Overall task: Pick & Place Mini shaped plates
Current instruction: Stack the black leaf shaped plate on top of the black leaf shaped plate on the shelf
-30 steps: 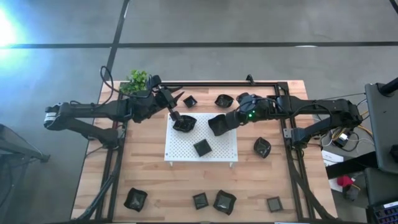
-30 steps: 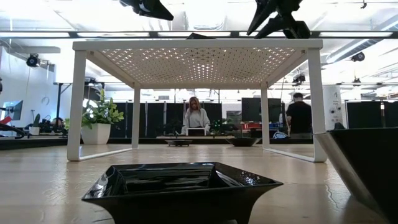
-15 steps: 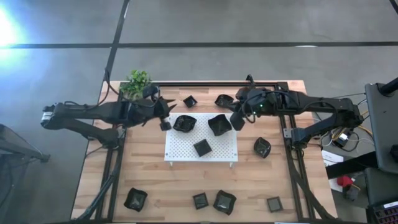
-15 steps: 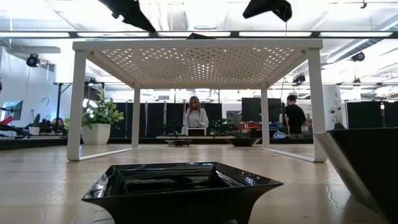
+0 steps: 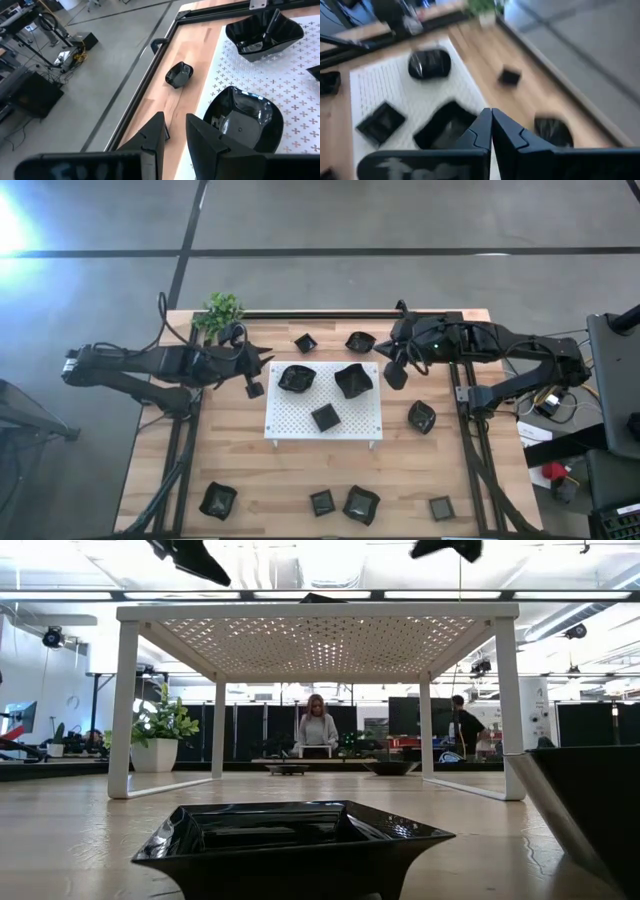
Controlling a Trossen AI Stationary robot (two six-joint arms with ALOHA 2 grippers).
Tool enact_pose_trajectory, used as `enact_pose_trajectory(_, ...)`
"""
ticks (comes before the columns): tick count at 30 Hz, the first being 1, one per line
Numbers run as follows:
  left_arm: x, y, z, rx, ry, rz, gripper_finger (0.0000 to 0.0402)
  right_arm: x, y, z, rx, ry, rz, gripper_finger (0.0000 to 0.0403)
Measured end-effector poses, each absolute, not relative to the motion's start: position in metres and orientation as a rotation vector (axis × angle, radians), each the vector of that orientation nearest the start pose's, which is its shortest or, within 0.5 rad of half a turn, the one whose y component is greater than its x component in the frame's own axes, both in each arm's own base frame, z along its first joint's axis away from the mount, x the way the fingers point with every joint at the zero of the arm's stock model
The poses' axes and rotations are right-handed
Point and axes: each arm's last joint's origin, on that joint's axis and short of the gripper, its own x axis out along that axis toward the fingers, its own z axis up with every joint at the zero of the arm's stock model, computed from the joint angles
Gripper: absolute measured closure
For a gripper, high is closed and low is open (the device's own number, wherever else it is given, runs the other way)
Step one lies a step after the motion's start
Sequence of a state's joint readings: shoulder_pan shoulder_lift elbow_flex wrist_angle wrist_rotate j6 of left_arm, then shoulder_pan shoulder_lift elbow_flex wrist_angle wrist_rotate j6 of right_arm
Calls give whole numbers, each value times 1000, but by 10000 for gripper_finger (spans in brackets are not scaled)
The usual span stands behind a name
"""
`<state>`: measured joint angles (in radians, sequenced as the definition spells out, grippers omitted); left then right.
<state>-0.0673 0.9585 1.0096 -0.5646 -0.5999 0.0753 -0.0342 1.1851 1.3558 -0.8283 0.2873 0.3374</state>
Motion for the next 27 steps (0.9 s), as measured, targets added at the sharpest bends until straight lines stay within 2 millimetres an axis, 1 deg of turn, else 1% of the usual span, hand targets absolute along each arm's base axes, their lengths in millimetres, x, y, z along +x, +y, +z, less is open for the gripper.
enact_pose_trajectory(5,190,4,347,242,509,503,326,203,-8,376,392,803,-509,394)
enact_pose_trajectory(9,190,4,347,243,506,502,326,186,-1,361,508,996,-653,394)
enact_pose_trajectory(12,190,4,347,245,507,502,326,177,4,347,557,1106,-756,394)
enact_pose_trajectory(15,191,4,347,246,508,502,326,174,8,333,615,1160,-824,394)
enact_pose_trajectory(18,191,4,347,246,508,502,326,172,11,319,641,1208,-841,394)
enact_pose_trajectory(22,191,4,347,246,508,501,326,171,12,301,653,1246,-901,394)
enact_pose_trajectory(27,191,4,347,258,511,498,326,165,13,281,731,1307,-968,394)
